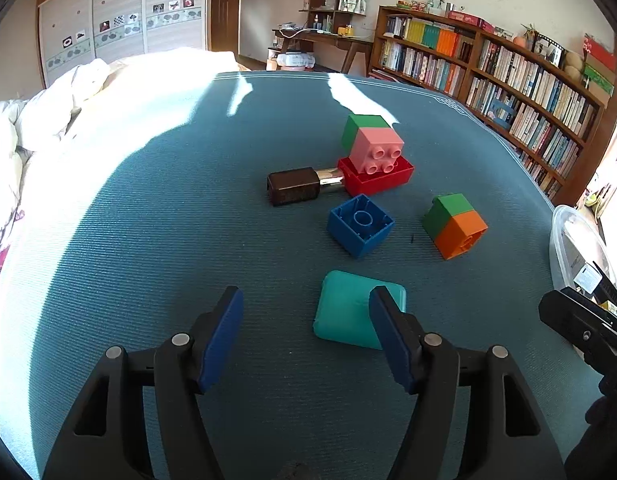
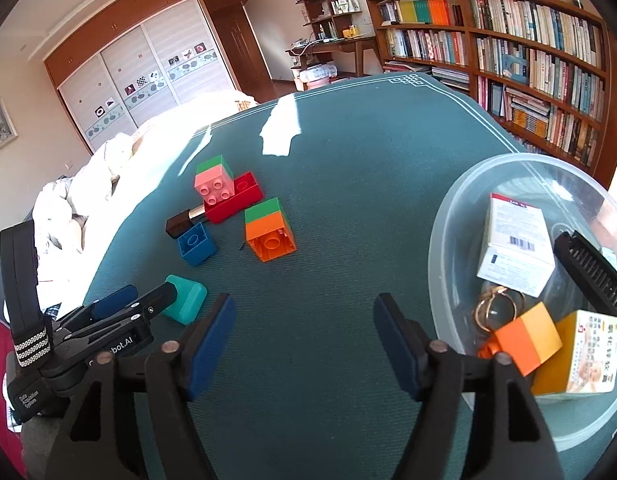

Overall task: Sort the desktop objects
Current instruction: 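Grasp the teal soap box with the left gripper while the right moves toward the orange-green block, then close the right gripper on the orange-green block while the left holds the teal box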

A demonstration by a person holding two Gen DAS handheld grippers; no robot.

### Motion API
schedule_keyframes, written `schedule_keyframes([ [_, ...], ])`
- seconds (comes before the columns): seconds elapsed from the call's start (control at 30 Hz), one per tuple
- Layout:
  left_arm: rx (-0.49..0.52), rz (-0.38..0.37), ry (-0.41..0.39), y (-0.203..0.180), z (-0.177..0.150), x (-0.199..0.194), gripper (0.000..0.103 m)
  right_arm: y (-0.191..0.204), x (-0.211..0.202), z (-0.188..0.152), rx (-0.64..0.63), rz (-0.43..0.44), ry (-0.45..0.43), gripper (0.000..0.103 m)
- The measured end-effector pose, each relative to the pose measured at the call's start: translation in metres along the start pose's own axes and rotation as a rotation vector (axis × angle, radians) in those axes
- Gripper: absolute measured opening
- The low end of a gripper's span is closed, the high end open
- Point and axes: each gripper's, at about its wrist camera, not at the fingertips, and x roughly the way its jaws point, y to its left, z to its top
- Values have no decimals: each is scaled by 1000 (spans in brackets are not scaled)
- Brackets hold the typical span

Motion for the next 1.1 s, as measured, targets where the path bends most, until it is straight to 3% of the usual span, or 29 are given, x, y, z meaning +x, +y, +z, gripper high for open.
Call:
schedule_keyframes([
  [0.2, 68, -22, 25, -15, -2, 8, 75, 7, 11, 6, -30, -8, 16, 79],
  [0.43, 143, 46, 33, -33, -6, 18, 75, 10, 25, 10, -36, 6, 44, 79],
  [0.53, 133, 42, 32, -31, -7, 17, 75, 12, 30, 12, -35, 9, 52, 79],
  [0.6, 119, 51, 17, -27, -8, 14, 54, 15, 33, 13, -46, 1, 54, 79],
  [0.7, 93, 40, 12, -20, -9, 11, 54, 22, 38, 15, -74, -39, 65, 79],
  [1.1, -22, 168, 3, 26, -18, -3, 54, 60, 65, 24, -229, -101, 73, 79],
])
